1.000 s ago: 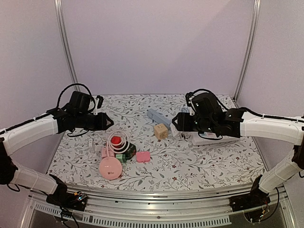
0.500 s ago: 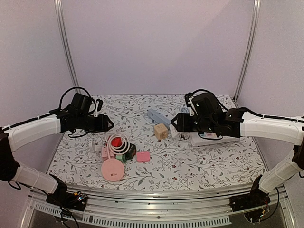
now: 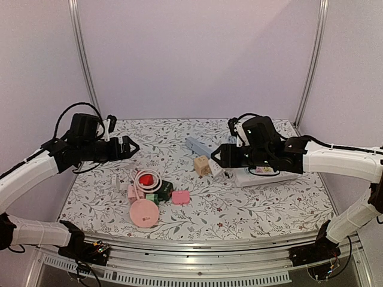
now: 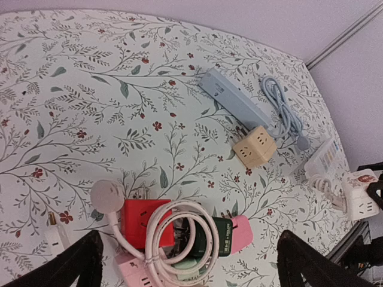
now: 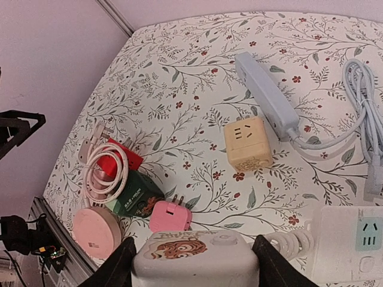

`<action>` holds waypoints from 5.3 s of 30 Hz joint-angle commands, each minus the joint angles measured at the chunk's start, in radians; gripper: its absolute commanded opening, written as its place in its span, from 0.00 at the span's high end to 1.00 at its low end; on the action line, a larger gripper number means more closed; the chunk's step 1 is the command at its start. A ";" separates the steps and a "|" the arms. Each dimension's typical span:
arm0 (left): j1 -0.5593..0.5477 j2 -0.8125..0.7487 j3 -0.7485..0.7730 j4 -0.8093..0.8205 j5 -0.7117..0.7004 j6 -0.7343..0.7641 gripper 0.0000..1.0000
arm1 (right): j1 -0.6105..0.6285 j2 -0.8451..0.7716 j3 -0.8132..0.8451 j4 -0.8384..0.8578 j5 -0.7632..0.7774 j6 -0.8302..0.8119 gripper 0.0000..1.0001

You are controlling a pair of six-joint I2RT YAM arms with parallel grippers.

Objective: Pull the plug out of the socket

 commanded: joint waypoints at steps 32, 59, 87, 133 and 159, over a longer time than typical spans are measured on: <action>-0.452 -0.032 -0.114 0.270 -0.094 -0.265 0.00 | 0.136 0.350 0.140 0.089 0.119 0.207 0.60; -0.662 0.401 0.115 0.238 -0.349 -0.603 0.01 | 0.047 -0.013 -0.116 0.024 0.308 0.067 0.01; -0.630 0.707 0.286 0.031 -0.345 -0.803 0.03 | 0.044 -0.086 -0.163 0.060 0.279 0.030 0.01; -0.528 0.701 0.466 -0.120 -0.223 -0.485 0.74 | 0.020 -0.079 -0.163 0.107 0.231 -0.084 0.01; -0.184 0.434 0.390 0.028 0.676 0.131 0.78 | 0.121 -0.203 -0.240 0.293 -0.018 -0.276 0.01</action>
